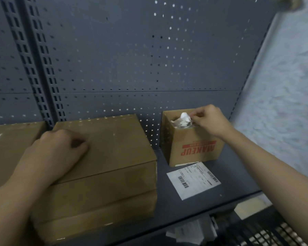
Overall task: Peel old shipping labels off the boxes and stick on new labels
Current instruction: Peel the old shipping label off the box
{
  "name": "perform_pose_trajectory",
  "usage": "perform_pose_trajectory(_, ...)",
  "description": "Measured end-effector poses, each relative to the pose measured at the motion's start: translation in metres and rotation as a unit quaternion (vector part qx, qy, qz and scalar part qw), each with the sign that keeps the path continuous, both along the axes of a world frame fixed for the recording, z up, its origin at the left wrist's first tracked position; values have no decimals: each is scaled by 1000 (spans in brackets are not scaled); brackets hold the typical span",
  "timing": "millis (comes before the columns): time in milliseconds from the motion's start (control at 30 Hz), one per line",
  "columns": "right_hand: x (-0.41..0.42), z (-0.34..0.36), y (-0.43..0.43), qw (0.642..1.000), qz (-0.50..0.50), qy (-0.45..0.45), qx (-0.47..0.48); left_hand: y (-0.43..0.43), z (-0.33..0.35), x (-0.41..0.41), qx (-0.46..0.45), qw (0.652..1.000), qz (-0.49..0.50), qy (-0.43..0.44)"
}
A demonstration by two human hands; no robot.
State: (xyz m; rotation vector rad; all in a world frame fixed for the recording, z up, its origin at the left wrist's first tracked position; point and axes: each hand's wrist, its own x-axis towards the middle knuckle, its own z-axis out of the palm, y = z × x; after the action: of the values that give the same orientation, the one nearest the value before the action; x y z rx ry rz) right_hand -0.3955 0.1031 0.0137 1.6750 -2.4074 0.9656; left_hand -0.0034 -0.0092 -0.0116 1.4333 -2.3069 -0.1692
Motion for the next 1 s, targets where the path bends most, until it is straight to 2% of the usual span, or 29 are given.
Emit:
perform_pose_trajectory(233,-2,2,-8,998,26,31,50,5,-10,-2,-52,998,20,41)
perform_pose_trajectory(333,-3,3,-15,997,20,24,69,10,-9,-4,-47,998,21,49)
perform_pose_trajectory(567,0,3,-20,998,42,6,49,15,-6,-7,-38,998,27,46)
perform_pose_trajectory(700,5,1,-14,995,55,42,68,12,-8,-6,-39,998,30,44)
perform_pose_trajectory(1000,2,1,-5,998,46,44,11,13,-9,-5,-48,997,20,49)
